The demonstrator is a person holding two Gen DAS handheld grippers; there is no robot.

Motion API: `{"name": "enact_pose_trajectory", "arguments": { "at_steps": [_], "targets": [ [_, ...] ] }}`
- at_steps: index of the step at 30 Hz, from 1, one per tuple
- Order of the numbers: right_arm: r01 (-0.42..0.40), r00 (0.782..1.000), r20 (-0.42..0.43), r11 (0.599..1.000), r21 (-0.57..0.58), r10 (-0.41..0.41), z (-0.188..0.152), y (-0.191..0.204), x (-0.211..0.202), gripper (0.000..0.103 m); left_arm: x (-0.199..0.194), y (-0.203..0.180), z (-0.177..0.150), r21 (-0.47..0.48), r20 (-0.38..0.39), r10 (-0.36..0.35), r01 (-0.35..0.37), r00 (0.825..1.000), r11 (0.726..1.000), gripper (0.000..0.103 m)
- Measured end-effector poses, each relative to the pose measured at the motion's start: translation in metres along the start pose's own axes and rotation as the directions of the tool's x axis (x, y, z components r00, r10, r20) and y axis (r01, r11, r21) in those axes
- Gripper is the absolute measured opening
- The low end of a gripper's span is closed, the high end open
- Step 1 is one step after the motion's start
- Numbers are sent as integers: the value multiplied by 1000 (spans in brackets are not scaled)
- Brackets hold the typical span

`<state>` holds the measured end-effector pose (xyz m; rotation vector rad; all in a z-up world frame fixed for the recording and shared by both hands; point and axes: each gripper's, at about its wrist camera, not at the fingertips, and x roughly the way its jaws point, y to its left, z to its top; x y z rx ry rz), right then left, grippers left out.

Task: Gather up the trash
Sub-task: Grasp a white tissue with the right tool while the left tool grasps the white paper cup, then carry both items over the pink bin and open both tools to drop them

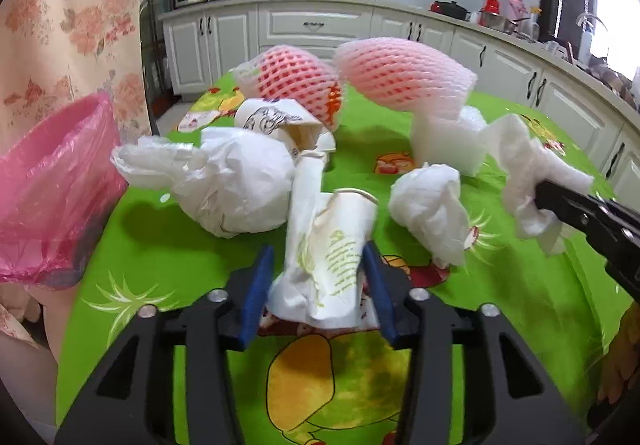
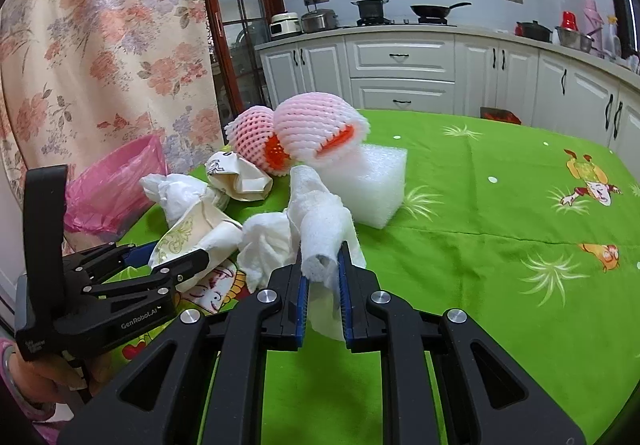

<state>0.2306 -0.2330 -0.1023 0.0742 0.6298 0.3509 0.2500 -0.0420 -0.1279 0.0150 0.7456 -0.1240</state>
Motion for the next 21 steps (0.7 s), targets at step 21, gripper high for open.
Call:
{"name": "enact_pose_trajectory", "arguments": {
  "at_steps": [21],
  "targets": [
    [-64,997,47,997,-47,66,-4,21,-23,15,-74,-13,-10,-17,186,-12,15,982,1000,37]
  ]
}}
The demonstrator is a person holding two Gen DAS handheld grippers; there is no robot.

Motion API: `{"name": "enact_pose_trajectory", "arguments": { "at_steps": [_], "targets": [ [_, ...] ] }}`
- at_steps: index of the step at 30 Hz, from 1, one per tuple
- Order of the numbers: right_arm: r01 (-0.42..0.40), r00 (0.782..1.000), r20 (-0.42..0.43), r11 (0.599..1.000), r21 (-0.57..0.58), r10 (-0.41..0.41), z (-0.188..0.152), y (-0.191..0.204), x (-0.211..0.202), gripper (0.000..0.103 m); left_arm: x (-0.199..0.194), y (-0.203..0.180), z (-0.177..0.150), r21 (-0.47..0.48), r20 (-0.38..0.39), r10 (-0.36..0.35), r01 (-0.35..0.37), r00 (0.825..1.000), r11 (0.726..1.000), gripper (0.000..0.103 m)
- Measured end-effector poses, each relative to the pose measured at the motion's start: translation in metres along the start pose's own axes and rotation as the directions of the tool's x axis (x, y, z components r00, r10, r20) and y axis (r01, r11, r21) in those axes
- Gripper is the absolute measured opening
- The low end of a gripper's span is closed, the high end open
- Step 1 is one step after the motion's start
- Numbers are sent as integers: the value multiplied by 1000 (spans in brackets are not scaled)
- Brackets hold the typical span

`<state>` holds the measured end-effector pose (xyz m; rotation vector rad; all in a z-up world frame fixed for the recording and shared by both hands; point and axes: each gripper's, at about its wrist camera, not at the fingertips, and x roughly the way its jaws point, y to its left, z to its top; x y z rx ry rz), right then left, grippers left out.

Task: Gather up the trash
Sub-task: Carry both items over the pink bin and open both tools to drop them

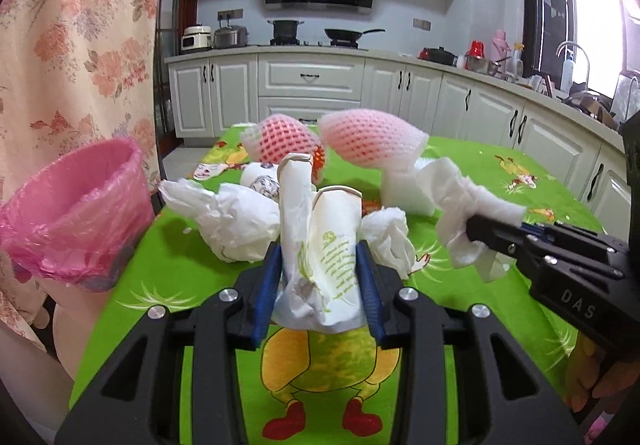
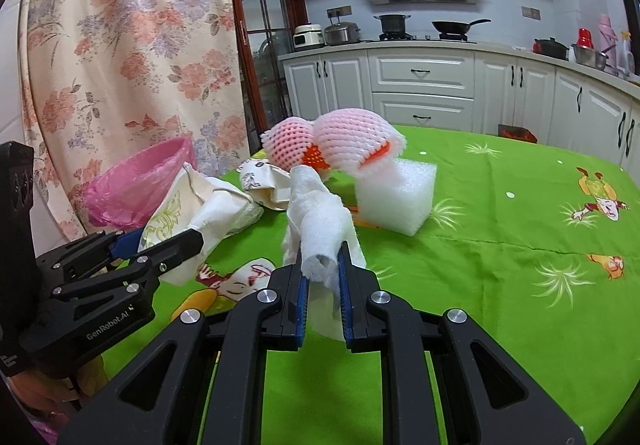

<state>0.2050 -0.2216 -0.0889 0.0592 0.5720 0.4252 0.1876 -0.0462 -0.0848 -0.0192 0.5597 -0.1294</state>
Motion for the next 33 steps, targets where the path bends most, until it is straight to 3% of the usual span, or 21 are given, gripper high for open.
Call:
{"name": "enact_pose_trajectory", "arguments": {
  "at_steps": [9,15,26,33],
  "targets": [
    [-30,999,14,998,-55,31,13,22,6,15,-21,26,7,-54,54,63,-60,997,997,37],
    [-101,994,17,987,-126,104,34,55,24,15,-36,51,16,-68,107,117,-110,987,992,37],
    [-232,970,29,954,-190,242,77,115,66,15,-57,126,37,-139,152,274,-254,950,957,37],
    [-311,944,18,910,-272,328,104,165,99,15,-58,180,55,-177,154,348,-320,925,931,37]
  ]
}}
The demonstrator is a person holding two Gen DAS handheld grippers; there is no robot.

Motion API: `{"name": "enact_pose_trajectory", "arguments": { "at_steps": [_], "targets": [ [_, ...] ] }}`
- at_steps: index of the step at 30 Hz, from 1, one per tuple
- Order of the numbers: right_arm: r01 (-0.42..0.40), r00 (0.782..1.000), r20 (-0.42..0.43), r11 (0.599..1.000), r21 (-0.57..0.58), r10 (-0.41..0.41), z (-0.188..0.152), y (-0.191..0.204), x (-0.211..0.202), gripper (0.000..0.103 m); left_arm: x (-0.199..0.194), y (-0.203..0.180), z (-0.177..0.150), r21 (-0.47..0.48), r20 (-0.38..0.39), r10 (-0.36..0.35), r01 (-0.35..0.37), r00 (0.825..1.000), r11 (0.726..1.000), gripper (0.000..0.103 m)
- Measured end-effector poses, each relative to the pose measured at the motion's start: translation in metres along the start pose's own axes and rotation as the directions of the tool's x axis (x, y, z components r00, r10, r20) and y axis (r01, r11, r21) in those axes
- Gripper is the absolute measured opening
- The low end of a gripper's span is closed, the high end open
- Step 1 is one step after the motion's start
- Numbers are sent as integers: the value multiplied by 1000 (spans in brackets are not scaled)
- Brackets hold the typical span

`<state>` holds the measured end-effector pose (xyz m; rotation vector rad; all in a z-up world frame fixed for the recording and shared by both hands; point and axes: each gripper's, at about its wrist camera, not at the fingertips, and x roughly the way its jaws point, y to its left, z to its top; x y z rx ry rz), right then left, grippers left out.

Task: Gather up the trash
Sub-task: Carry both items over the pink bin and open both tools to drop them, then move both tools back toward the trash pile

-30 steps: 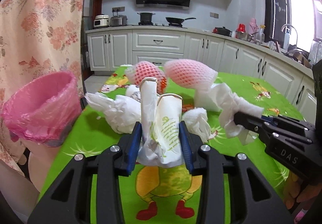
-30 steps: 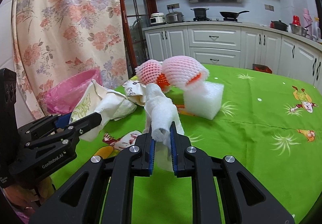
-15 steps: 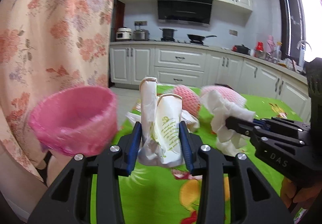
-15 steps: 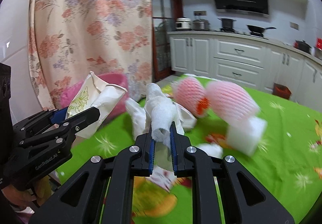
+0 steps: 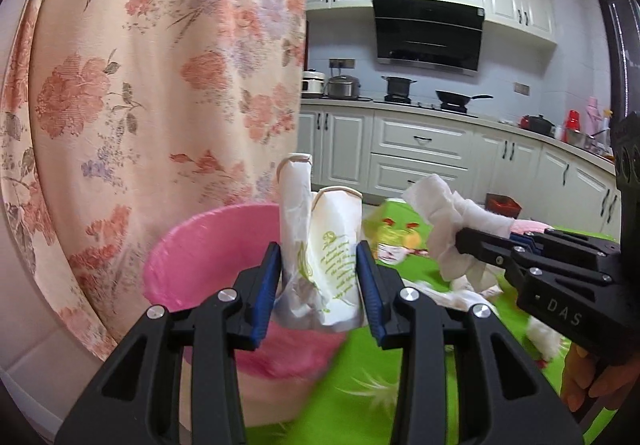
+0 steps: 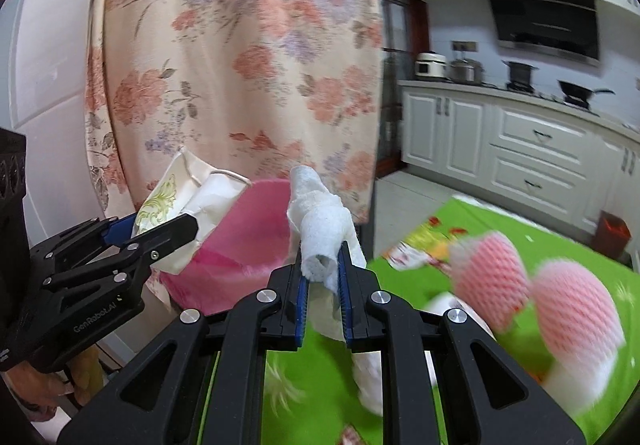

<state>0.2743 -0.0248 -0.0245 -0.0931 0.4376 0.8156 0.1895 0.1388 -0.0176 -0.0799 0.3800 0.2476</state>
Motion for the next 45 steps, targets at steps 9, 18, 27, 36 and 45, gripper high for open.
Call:
{"name": "enact_pose_trajectory", "arguments": {
  "at_steps": [9,18,27,36,45],
  "targets": [
    [-88,996,-11,996,-15,88,30,15,62,17,45,52,11,-36,-42,65,-66,997,997,38],
    [-133,989,-67,991,13,133,30,16,104,57,76,91,5,-108,-90,124,-134,988,985,69],
    [-83,995,-47,995,48,86,16,0,69,57,52,87,-5,-149,-81,176,-186,981,971,98],
    [14,998,-56,995,95,-9,-22,-18,8,60,19,39,-17,-120,-70,113,-121,991,985,98],
    [144,989,-71,972,187,-132,-66,-57,-56,62,10,-44,-35,-22,-109,-47,45,993,999,98]
  ]
}}
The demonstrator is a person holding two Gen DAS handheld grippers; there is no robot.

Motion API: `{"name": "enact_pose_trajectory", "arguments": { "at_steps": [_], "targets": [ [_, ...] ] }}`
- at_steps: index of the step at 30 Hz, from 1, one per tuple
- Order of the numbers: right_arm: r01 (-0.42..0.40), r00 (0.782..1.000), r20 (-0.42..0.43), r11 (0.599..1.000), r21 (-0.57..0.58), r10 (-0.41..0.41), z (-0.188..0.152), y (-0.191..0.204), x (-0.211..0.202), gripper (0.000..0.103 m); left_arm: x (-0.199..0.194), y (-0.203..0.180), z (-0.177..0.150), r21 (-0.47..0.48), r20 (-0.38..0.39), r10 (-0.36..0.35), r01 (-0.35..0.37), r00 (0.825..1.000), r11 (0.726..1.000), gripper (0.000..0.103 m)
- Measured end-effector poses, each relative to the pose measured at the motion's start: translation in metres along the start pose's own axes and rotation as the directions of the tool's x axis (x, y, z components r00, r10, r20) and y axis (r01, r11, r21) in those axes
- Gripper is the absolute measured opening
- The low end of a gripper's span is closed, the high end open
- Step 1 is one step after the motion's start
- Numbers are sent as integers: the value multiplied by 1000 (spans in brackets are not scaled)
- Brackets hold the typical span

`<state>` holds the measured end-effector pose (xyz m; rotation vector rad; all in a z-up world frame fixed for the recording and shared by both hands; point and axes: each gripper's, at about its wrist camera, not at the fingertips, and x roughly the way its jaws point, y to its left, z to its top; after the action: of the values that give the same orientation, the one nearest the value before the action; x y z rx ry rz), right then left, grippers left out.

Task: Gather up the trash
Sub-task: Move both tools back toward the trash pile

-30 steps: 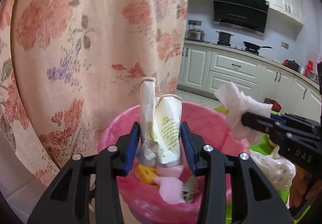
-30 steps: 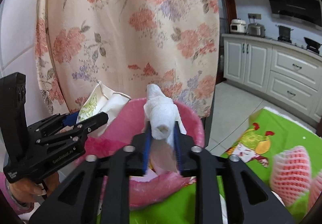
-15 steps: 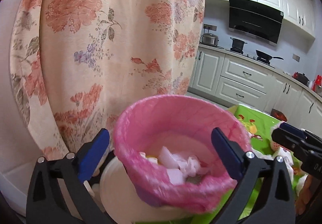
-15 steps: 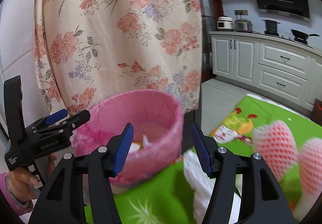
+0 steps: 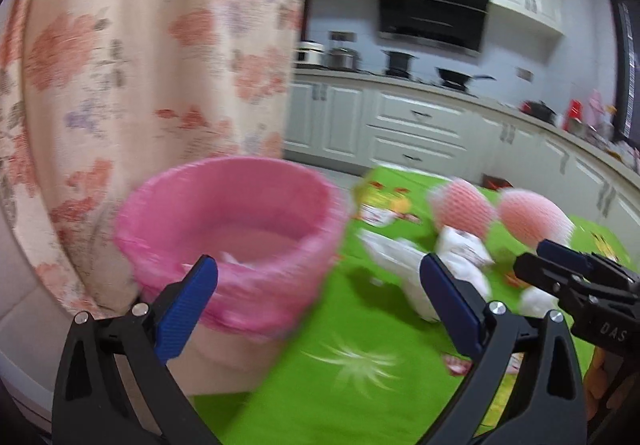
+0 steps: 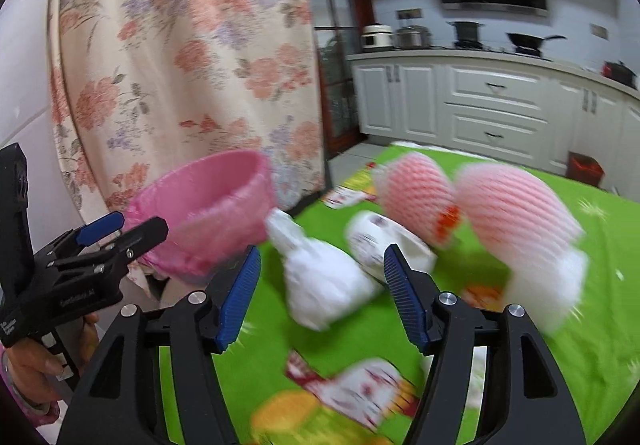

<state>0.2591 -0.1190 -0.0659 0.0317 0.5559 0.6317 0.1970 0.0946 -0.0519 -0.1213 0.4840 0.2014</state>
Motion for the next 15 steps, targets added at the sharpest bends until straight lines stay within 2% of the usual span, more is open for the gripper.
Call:
{"name": "enact_pose_trajectory", "arguments": {
  "at_steps": [9,15],
  "targets": [
    [117,993,-15,991,68,-116,-32,-47,-34,62,5,-63,-24,80,-62,-99,104,993,991,98],
    [173,984,-57,979,111,-167,-44,-70,-34,62,7,-79,-34,110,-87,-120,130,989,985,98]
  ]
}}
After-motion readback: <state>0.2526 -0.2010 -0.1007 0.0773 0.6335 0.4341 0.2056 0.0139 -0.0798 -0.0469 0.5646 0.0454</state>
